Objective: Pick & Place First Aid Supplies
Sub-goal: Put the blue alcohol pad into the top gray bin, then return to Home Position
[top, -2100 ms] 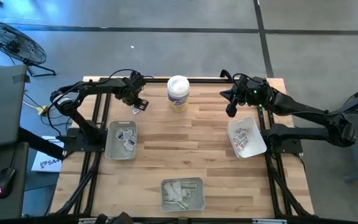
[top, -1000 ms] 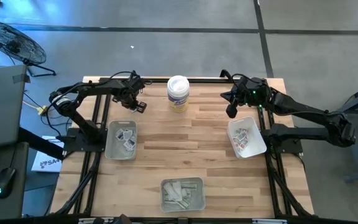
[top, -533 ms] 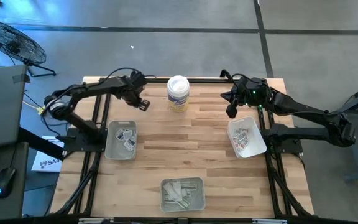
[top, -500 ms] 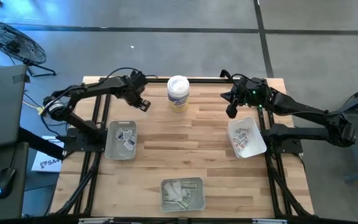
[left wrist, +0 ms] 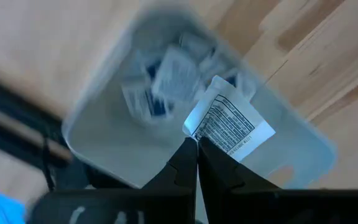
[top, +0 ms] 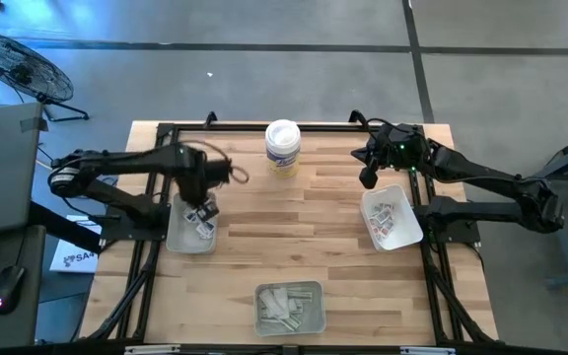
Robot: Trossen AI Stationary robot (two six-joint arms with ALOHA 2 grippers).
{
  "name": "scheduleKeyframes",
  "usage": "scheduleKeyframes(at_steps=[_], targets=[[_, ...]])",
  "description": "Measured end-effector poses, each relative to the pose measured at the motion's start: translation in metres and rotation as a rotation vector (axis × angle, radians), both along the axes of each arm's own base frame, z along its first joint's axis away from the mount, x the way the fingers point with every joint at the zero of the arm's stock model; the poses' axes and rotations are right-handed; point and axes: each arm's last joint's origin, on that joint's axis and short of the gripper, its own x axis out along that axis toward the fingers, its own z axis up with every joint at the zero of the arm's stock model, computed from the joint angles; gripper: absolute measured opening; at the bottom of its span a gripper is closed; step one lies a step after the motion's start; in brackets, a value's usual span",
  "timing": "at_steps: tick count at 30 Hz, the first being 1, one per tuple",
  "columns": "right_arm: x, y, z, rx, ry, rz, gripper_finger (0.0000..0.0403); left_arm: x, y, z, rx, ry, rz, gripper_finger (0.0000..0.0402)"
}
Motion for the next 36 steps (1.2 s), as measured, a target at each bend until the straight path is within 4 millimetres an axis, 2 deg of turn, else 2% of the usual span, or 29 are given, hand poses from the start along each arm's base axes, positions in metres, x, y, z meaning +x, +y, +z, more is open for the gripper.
scheduleKeyframes(at_steps=[6,9,13,20,24,30,36], targets=[[0.0,0.0,0.0,0.044,-0.02,-0.035,0.0003,-0.013,-0.02,-0.039,-0.059,0.147,0.072,0.0005],[-0.002,0.001,-0.003,0.066,0.009,-0.034,0.0001,-0.022,-0.021,-0.058,-0.048,0.212,0.109,0.0006],[-0.004,0.002,-0.007,0.121,0.028,-0.07,0.0001,-0.032,-0.021,-0.072,-0.023,0.278,0.144,0.0006],[-0.003,0.001,-0.006,0.152,0.0,-0.098,0.0001,-0.032,-0.019,-0.07,0.056,0.278,0.103,0.0018],[-0.003,0.001,-0.004,0.185,-0.038,-0.125,0.0001,-0.032,-0.017,-0.067,0.121,0.293,0.089,0.0065],[-0.002,0.001,-0.004,0.19,-0.038,-0.119,0.0006,-0.031,-0.017,-0.066,0.104,0.286,-0.006,0.0148],[0.001,0.005,-0.003,0.113,-0.018,-0.049,0.0001,-0.029,-0.016,-0.062,0.121,0.279,-0.032,0.0165]])
